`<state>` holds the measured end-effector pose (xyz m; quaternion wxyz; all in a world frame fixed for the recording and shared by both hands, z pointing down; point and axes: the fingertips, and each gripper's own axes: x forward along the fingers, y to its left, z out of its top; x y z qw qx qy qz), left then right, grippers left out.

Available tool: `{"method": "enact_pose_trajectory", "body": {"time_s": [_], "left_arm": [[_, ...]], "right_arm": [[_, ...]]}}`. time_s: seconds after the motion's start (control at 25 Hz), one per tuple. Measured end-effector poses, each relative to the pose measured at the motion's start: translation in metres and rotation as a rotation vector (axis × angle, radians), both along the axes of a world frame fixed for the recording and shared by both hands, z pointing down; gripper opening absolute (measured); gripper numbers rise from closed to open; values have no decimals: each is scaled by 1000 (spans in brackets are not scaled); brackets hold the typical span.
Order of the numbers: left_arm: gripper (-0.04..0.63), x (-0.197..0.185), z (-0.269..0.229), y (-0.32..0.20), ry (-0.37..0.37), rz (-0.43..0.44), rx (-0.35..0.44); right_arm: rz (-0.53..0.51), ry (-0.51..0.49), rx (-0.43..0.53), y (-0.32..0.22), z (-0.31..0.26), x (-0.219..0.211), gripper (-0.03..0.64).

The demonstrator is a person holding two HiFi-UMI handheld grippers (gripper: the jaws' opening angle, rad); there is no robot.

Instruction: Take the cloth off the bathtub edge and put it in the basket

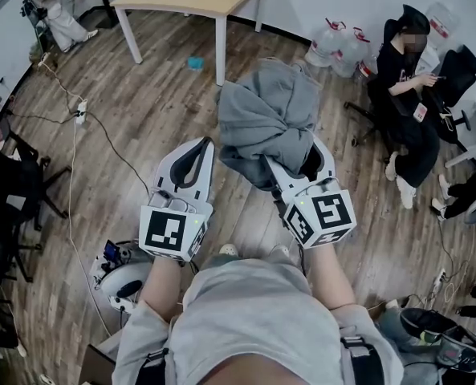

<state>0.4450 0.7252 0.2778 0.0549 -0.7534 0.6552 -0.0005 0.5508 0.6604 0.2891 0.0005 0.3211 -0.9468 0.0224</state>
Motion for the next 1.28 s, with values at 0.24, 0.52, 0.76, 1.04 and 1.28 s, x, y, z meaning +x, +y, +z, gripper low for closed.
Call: {"method": "enact_pose_trajectory", "body": {"time_s": [0.24,0.52,0.76,1.04,1.28], "left_arm": [[-3,0,1,-2,3,8,7],[-3,-24,10,0,24,18,3],[-3,-32,12,-34,16,13,10],[-3,-51,4,-105,30,-8,19],[-3,-64,-2,-174,28,-23,40]], "right_arm": [[4,-11,-2,2,1,1,321],[-11,-9,3,12,7,-18,323],[-1,42,42,-26,14,-29,322],[-44,-9,11,-99,14,-50,324],[-62,-35,39,-167,1,-66,324]]}}
